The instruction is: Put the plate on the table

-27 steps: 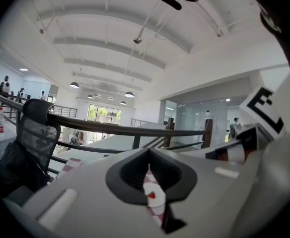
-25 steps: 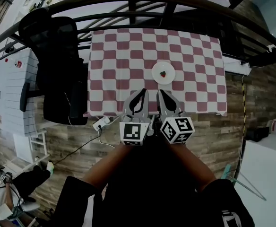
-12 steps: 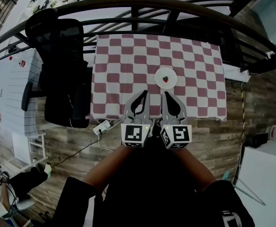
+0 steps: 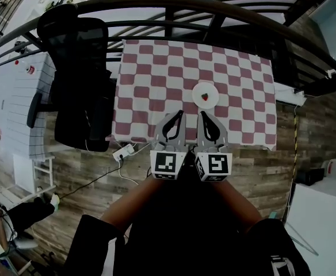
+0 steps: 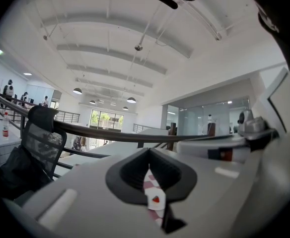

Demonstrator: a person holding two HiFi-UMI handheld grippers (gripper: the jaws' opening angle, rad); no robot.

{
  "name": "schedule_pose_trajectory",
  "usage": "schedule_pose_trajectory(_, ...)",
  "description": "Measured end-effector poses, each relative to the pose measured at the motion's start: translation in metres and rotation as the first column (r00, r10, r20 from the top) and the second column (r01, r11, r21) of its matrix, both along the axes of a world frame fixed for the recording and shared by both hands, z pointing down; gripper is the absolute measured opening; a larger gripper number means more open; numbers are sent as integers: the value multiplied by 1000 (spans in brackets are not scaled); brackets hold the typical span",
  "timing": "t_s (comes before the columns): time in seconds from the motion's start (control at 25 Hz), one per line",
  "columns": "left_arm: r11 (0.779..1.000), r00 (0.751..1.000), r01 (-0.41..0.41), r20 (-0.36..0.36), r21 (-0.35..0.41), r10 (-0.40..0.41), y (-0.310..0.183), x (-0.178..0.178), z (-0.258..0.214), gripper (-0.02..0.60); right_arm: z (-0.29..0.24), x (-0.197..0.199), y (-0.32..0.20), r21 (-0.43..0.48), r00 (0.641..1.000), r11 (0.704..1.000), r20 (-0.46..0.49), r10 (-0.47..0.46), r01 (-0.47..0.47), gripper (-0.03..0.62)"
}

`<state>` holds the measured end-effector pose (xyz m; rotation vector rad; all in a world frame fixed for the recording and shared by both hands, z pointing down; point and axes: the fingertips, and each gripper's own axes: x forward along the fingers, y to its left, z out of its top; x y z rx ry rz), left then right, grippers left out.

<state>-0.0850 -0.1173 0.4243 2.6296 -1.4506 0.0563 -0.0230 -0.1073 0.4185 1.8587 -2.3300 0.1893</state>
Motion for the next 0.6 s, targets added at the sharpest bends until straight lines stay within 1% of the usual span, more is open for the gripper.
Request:
schedule_pose_trajectory(0.24, 1000, 1000, 12, -3, 4, -12, 3, -3, -1, 9, 2, -1, 1, -3, 1000, 1000, -3, -8, 8, -3)
schedule_pose_trajectory(0.6, 1000, 1000, -1, -22, 9, 1, 6, 5, -1, 9, 1, -2, 6, 3, 999, 1000, -30, -12, 12, -3)
